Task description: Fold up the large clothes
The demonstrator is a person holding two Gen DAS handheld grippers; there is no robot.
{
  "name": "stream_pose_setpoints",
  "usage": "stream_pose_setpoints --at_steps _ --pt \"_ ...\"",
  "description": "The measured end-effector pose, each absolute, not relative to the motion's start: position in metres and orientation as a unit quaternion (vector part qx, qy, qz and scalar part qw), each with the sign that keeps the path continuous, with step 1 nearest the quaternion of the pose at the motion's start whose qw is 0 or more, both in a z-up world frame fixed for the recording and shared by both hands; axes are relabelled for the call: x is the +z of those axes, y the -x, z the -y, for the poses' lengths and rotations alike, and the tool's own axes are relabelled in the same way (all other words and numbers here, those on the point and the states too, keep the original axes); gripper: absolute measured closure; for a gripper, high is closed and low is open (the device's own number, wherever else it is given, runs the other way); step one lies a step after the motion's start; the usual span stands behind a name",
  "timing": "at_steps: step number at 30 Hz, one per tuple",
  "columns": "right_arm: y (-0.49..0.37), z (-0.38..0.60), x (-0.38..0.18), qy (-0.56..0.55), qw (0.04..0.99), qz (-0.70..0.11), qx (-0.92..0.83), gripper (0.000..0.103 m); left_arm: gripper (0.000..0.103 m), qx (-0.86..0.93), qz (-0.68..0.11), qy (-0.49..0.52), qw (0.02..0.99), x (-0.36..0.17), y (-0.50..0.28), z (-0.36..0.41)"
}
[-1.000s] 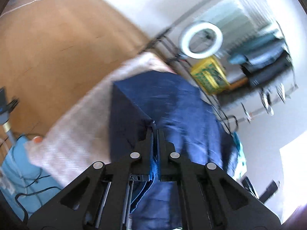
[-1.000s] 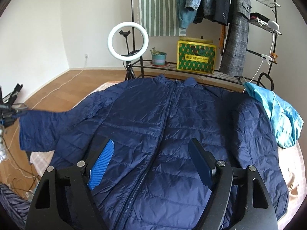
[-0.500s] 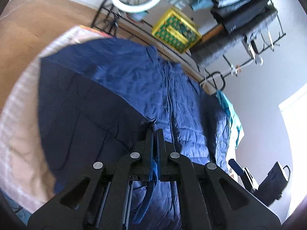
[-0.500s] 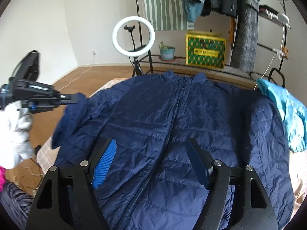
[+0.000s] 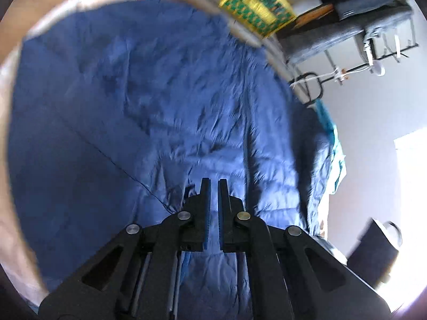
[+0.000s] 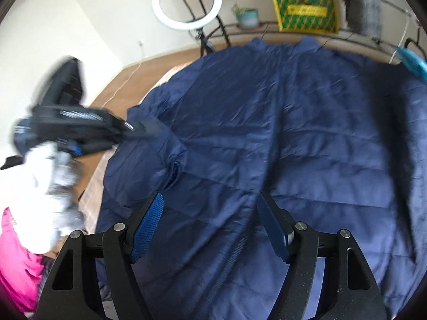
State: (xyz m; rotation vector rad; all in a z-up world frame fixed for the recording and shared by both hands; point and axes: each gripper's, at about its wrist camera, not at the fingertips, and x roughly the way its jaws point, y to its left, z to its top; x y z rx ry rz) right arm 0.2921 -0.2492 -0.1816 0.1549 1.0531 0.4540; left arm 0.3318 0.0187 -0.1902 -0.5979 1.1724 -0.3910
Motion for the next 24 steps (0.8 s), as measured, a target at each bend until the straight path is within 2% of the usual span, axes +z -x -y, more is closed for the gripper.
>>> stream_pose_setpoints --at_steps 7,14,15,17,19,24 --pt "-0.322 0.2 -0.209 -0.102 0.785 -0.552 0.264 0.03 0.095 -0.123 -0.469 0.256 0.836 -0.13 -0.311 -0.097" --pt "-0.335 0.147 -0.246 -0.085 0.747 -0.603 0.267 0.031 0.095 -0.006 -0.458 0.194 0.868 -0.135 -0.305 -0.16" --pt "-0.335 0.142 -0.249 -0.077 0.747 -0.604 0.267 0.035 0.095 -0.003 -0.459 0.201 0.866 -0.137 -0.304 -0.167" --pt "-0.336 0.133 -0.25 -0.063 0.744 -0.605 0.278 0.085 0.095 0.002 -0.457 0.215 0.863 -0.14 -0.3 -0.179" --pt "-0.34 0.133 -0.248 -0.066 0.744 -0.6 0.287 0.094 0.095 0.002 -0.452 0.221 0.864 -0.14 -0.3 -0.184" --pt "-0.355 0.144 -0.219 -0.036 0.785 -0.552 0.278 0.097 0.095 -0.004 -0.439 0.218 0.871 -0.137 -0.308 -0.181"
